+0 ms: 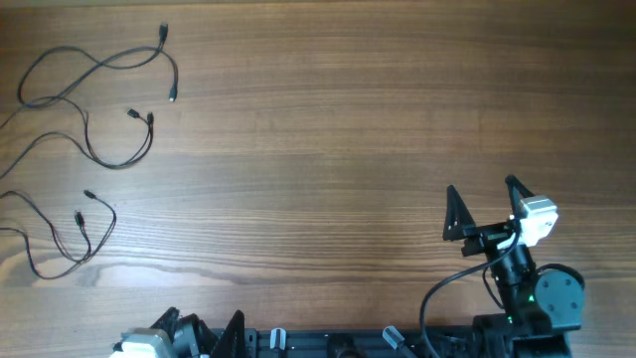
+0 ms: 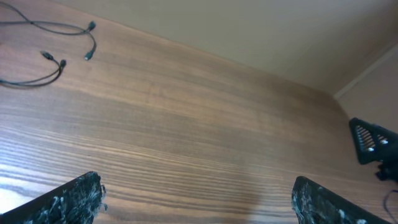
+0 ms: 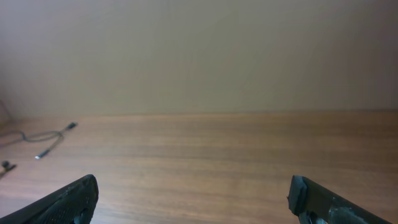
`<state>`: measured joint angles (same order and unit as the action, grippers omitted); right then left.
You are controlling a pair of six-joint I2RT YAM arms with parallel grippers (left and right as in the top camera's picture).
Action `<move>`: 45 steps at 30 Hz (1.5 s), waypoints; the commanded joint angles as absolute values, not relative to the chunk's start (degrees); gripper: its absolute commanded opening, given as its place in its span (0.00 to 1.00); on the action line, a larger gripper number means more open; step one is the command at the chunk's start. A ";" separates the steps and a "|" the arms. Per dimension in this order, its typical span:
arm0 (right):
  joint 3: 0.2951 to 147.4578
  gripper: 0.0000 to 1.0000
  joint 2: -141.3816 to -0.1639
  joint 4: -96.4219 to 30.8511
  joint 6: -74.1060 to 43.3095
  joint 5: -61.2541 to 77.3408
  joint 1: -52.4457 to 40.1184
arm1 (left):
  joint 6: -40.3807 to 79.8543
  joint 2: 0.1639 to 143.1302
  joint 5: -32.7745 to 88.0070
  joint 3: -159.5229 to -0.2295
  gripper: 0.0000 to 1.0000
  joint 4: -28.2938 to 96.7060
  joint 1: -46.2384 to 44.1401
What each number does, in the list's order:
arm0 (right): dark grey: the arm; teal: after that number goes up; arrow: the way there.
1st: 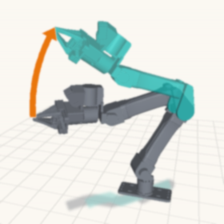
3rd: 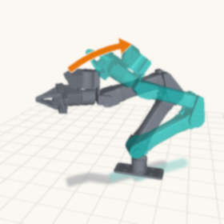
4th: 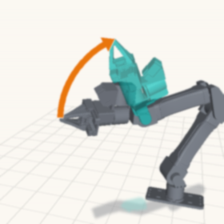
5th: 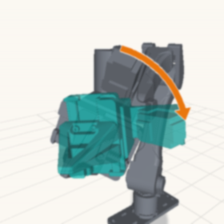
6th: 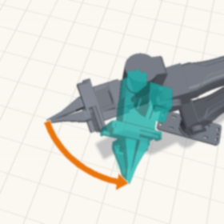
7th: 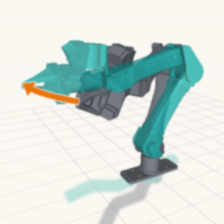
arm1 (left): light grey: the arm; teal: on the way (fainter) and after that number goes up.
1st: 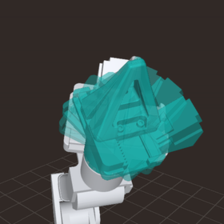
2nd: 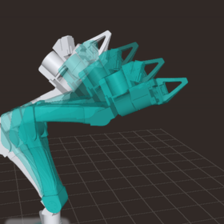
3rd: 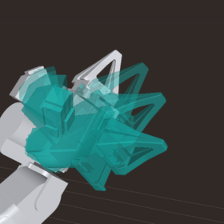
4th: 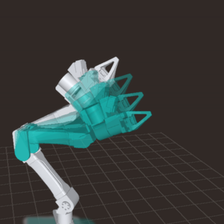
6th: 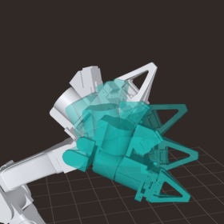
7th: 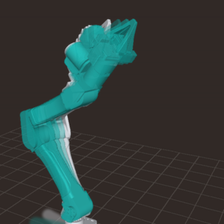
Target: Untangle cables
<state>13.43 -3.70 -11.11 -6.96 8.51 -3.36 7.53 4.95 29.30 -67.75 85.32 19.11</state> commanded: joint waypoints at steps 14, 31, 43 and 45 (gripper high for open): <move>0.47 1.00 -0.21 6.74 -5.74 10.46 -1.26 | 6.39 4.60 29.74 -67.75 1.00 85.21 18.96; 0.27 1.00 -0.25 0.10 -3.99 5.52 0.34 | 6.39 4.60 29.74 -67.75 1.00 85.21 18.96; 0.27 1.00 -0.25 -0.08 4.49 5.02 0.78 | 6.39 4.60 29.74 -67.75 1.00 85.21 18.96; 0.30 1.00 -0.25 -0.08 4.27 4.91 0.78 | 6.39 4.60 29.74 -67.75 1.00 85.21 18.96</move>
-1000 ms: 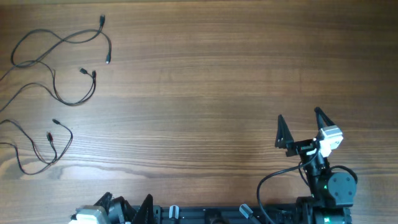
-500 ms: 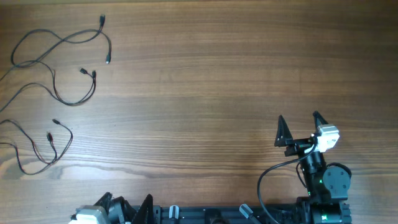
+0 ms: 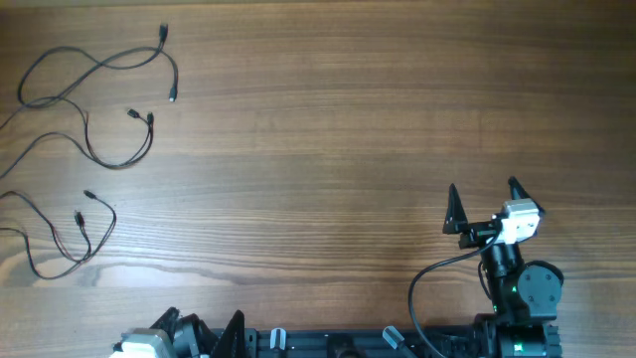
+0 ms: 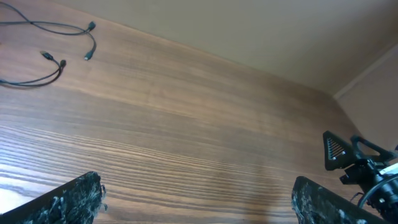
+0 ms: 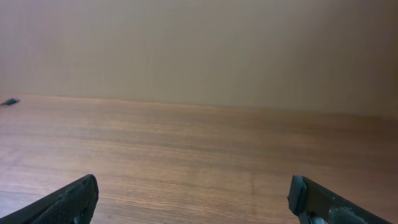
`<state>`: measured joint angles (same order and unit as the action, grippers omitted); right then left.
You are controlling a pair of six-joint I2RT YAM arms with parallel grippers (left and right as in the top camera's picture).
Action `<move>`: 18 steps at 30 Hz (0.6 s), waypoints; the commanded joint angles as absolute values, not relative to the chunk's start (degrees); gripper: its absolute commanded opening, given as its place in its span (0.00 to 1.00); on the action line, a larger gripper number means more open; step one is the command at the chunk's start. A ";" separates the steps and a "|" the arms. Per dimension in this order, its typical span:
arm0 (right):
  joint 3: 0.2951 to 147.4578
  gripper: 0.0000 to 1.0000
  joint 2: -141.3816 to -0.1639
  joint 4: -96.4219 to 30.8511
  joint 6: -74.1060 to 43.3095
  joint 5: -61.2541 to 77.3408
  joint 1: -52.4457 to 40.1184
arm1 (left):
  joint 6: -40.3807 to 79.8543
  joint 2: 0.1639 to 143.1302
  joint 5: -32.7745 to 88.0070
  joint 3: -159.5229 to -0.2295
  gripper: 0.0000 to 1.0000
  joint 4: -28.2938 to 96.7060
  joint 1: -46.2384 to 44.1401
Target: Untangle cables
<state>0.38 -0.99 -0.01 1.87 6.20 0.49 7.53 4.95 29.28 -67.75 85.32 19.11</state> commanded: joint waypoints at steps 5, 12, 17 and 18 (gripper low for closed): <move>0.30 1.00 -0.25 0.01 2.79 4.91 0.78 | 6.39 4.60 29.74 -67.75 1.00 85.21 18.96; 0.30 1.00 -0.25 0.12 2.85 4.89 0.78 | 6.39 4.60 29.74 -67.75 1.00 85.21 18.96; 0.30 1.00 -0.25 0.14 2.83 4.89 0.78 | 6.39 4.60 29.74 -67.75 1.00 85.21 18.96; 0.30 1.00 -0.25 0.14 2.85 4.89 0.78 | 6.39 4.60 29.74 -67.75 1.00 85.21 18.96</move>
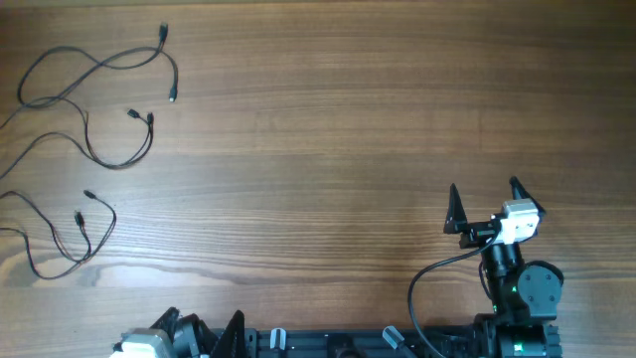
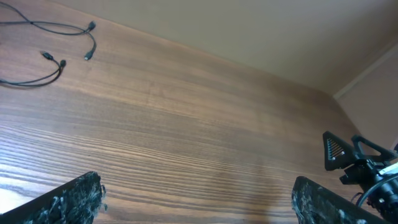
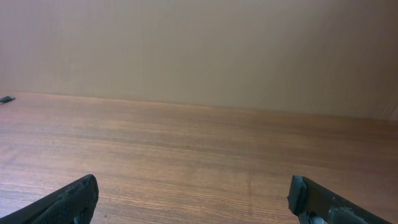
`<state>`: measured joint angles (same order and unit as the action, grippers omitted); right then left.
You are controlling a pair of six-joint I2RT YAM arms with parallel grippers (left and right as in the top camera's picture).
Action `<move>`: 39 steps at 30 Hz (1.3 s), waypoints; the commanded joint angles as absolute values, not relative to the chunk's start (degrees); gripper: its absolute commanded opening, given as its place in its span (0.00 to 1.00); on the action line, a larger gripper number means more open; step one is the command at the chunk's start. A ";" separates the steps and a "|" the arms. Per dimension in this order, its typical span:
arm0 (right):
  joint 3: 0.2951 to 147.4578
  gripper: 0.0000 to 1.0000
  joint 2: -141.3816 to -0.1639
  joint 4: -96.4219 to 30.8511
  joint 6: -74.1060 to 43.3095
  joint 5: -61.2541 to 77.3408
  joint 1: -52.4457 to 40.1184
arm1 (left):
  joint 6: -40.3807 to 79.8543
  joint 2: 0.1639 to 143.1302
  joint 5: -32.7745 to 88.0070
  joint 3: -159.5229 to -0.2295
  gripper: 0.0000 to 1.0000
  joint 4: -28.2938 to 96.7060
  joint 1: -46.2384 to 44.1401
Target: Untangle cables
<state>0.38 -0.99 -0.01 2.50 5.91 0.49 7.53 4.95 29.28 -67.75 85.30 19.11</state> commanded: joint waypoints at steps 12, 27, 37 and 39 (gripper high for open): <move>0.30 1.00 -0.25 0.14 2.85 4.89 0.78 | 6.39 4.60 29.74 -67.75 1.00 85.19 18.96; 0.30 1.00 -0.25 0.14 2.85 4.89 0.78 | 6.42 4.60 29.85 -67.72 1.00 87.26 18.96; 0.30 1.00 -0.25 0.14 2.85 4.89 0.78 | 17.67 4.58 28.77 -63.94 1.00 79.15 8.10; 0.30 1.00 -0.25 0.14 2.87 4.89 0.78 | 21.67 4.56 24.71 -62.15 1.00 77.32 6.72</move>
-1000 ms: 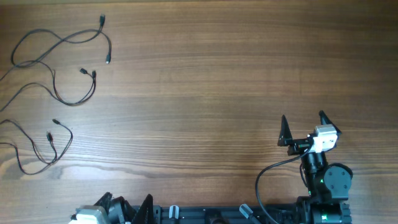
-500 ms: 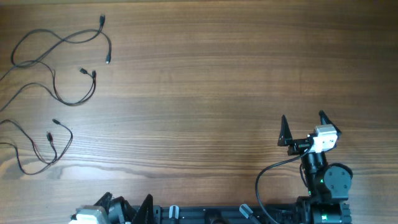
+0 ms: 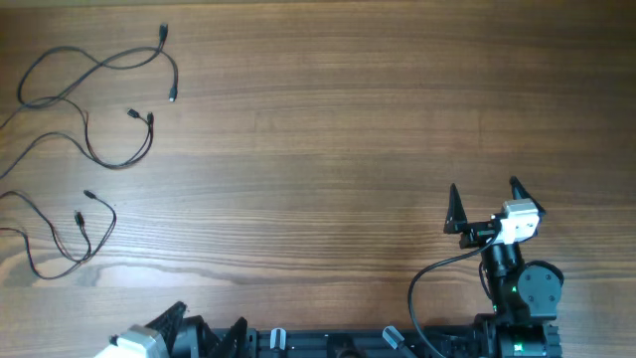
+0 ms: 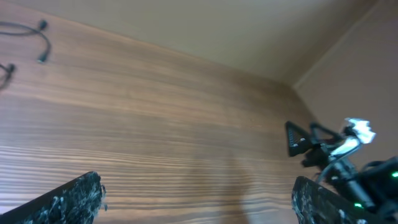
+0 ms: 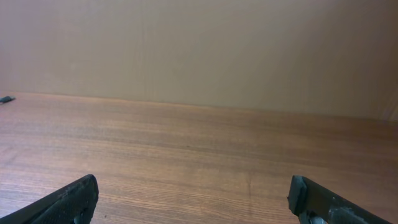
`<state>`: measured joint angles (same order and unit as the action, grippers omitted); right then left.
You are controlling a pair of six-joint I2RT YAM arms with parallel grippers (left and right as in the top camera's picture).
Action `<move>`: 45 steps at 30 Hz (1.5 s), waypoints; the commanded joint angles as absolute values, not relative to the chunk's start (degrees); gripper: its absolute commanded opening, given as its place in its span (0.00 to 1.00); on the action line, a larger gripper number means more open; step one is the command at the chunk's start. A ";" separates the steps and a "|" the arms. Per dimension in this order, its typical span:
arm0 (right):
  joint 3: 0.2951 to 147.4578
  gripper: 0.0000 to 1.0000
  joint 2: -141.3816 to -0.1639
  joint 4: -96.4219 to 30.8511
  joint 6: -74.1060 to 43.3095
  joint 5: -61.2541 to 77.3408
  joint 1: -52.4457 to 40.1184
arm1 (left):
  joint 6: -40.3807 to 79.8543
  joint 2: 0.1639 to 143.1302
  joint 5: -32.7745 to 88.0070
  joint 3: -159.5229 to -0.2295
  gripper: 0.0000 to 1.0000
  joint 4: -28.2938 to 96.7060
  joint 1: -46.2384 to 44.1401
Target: Untangle cables
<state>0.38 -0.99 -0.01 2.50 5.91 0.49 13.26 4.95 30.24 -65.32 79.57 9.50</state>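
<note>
Several thin black cables point(image 3: 88, 139) lie in loose loops at the table's far left, their plug ends apart from one another. In the left wrist view only one cable end point(image 4: 43, 38) shows, at the top left. A plug tip point(image 5: 5, 99) peeks in at the right wrist view's left edge. My left gripper point(image 3: 209, 328) sits at the front edge, open point(image 4: 196, 202) and empty. My right gripper point(image 3: 484, 199) stands open at the front right, with nothing between its fingers point(image 5: 193, 202). Both are far from the cables.
The wooden table point(image 3: 328, 139) is bare across the middle and right. A beige wall point(image 5: 199, 50) stands behind the far edge. The right arm's base and its black lead point(image 3: 437, 288) sit at the front right.
My left wrist has turned to the right: the cables slid to the left edge of its view and the right arm shows more fully. The right arm has not moved.
At first my right gripper pointed slightly left, with cable ends in its view. It then stood drawn back and squared to the far wall, and has stayed there. My left gripper stayed at the front edge, and now it points more to the right.
</note>
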 commanded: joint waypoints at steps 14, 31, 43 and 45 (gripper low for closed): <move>0.30 1.00 -0.25 0.14 2.85 4.89 0.78 | 12.16 0.21 16.23 -38.09 1.00 47.62 4.34; 0.30 1.00 -0.25 0.14 2.85 4.89 0.78 | 7.27 0.21 17.61 -8.49 1.00 10.68 1.13; 0.30 1.00 -0.25 0.14 2.85 4.89 0.78 | 7.25 0.21 12.49 -0.32 1.00 2.28 0.54; 0.30 1.00 -0.25 0.14 2.83 4.89 0.78 | 7.25 0.21 11.55 -0.34 1.00 2.96 0.51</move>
<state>0.38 -0.99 0.01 2.50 5.89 0.49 8.14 0.78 13.89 -2.35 3.18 0.80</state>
